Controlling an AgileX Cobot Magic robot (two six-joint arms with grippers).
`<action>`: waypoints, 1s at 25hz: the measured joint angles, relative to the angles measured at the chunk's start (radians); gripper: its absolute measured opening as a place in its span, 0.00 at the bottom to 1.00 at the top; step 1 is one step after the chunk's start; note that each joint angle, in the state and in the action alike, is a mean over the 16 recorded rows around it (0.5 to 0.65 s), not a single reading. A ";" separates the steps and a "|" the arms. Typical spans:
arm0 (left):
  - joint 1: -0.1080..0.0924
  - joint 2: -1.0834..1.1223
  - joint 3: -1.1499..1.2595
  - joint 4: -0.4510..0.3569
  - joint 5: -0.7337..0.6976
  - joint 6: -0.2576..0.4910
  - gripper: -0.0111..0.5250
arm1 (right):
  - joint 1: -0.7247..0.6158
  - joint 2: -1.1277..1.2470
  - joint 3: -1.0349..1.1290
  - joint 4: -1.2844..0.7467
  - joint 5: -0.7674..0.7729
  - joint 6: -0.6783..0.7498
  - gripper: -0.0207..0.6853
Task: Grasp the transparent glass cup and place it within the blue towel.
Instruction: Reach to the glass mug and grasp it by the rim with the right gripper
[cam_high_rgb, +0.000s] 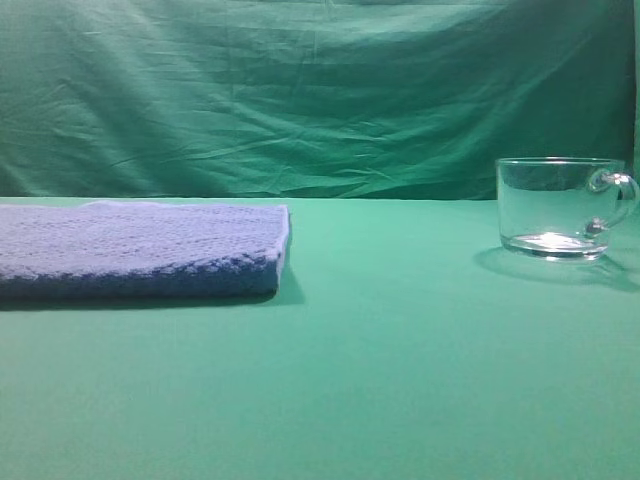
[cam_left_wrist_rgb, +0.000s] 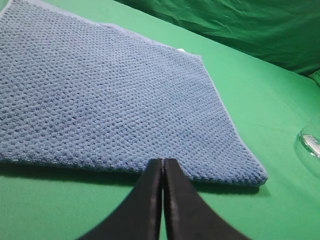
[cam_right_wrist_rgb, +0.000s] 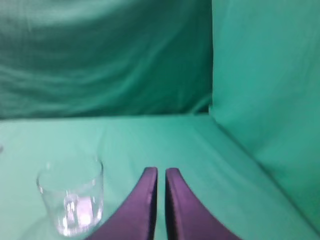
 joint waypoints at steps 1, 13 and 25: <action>0.000 0.000 0.000 0.000 0.000 0.000 0.02 | 0.000 0.010 -0.015 0.000 -0.011 0.002 0.10; 0.000 0.000 0.000 0.000 0.000 0.000 0.02 | 0.013 0.277 -0.249 0.000 0.021 -0.034 0.10; 0.000 0.000 0.000 0.000 0.000 0.000 0.02 | 0.114 0.608 -0.459 0.029 0.274 -0.105 0.10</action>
